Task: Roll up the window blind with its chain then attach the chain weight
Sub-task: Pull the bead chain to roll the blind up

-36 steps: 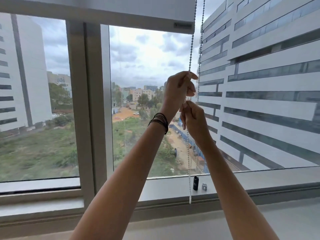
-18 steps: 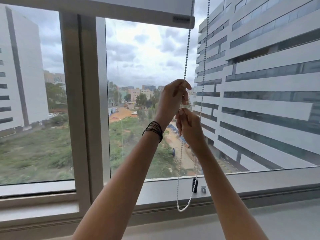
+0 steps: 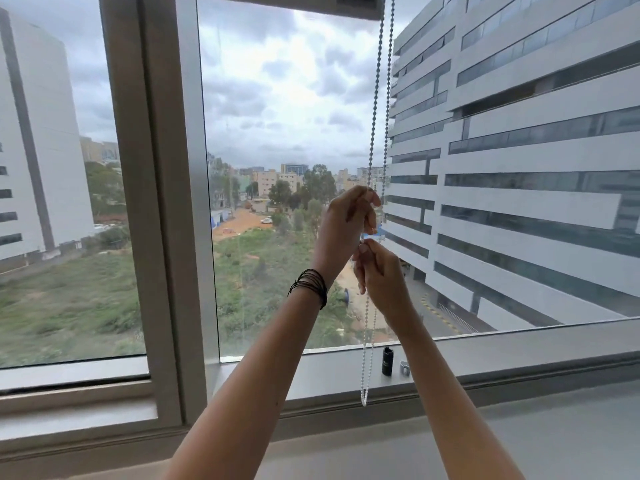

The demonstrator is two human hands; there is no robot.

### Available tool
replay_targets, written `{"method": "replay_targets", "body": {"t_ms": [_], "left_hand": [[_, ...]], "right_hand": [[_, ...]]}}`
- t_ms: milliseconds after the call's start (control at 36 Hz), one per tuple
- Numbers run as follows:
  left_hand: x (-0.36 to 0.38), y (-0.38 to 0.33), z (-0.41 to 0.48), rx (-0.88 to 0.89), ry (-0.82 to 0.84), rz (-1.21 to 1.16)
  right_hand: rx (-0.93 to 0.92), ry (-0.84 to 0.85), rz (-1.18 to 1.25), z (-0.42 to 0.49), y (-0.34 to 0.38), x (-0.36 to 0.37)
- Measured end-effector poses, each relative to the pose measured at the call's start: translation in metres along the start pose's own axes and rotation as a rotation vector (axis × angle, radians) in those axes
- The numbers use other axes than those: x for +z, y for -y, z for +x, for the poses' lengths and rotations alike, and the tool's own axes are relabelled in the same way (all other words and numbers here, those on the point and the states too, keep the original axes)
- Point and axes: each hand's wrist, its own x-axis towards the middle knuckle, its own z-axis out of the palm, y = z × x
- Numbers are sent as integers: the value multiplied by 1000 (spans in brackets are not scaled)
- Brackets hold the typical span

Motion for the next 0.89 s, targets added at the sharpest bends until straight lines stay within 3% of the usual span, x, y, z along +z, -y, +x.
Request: {"method": "replay_targets", "body": {"t_ms": [889], "left_hand": [[10, 66, -75, -171, 145, 13]], "right_hand": [[230, 40, -25, -80, -57, 6]]}}
